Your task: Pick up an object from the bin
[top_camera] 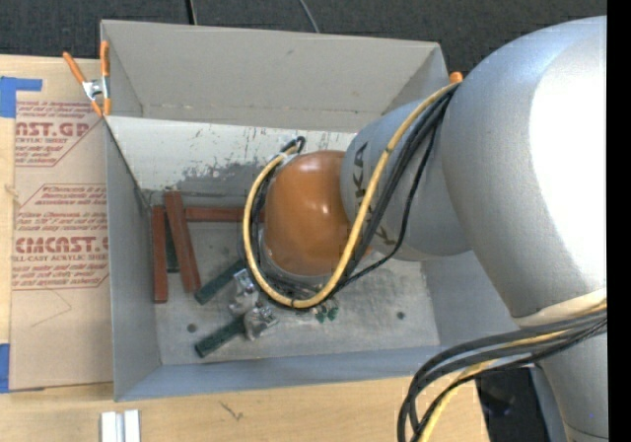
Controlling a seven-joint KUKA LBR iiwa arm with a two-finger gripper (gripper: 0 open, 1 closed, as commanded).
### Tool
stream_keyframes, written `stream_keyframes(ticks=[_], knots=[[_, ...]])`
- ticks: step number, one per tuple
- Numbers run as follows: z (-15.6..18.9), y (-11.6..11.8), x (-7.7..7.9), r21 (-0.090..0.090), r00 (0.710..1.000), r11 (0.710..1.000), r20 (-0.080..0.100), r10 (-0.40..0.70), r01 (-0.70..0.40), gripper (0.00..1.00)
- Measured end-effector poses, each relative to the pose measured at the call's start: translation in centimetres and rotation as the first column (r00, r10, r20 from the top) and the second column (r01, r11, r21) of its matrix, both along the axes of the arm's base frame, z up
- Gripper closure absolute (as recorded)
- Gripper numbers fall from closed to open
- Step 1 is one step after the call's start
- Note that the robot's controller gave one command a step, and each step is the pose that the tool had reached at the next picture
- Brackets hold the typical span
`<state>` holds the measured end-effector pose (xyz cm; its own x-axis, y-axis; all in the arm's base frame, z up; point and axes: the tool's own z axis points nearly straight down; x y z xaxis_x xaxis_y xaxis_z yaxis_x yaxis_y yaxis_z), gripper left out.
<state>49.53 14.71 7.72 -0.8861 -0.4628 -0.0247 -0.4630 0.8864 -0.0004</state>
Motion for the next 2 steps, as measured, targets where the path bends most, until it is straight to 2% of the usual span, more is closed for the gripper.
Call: stream_keyframes(ticks=[1, 2], knots=[[0.0, 0.0, 0.0, 0.0, 1.0, 1.0, 0.0, 0.0, 0.0, 1.0], [15.1, -2.8, -1.3, -0.01, 0.999, 0.999, -0.019, 0.037, -0.038, 1.0]])
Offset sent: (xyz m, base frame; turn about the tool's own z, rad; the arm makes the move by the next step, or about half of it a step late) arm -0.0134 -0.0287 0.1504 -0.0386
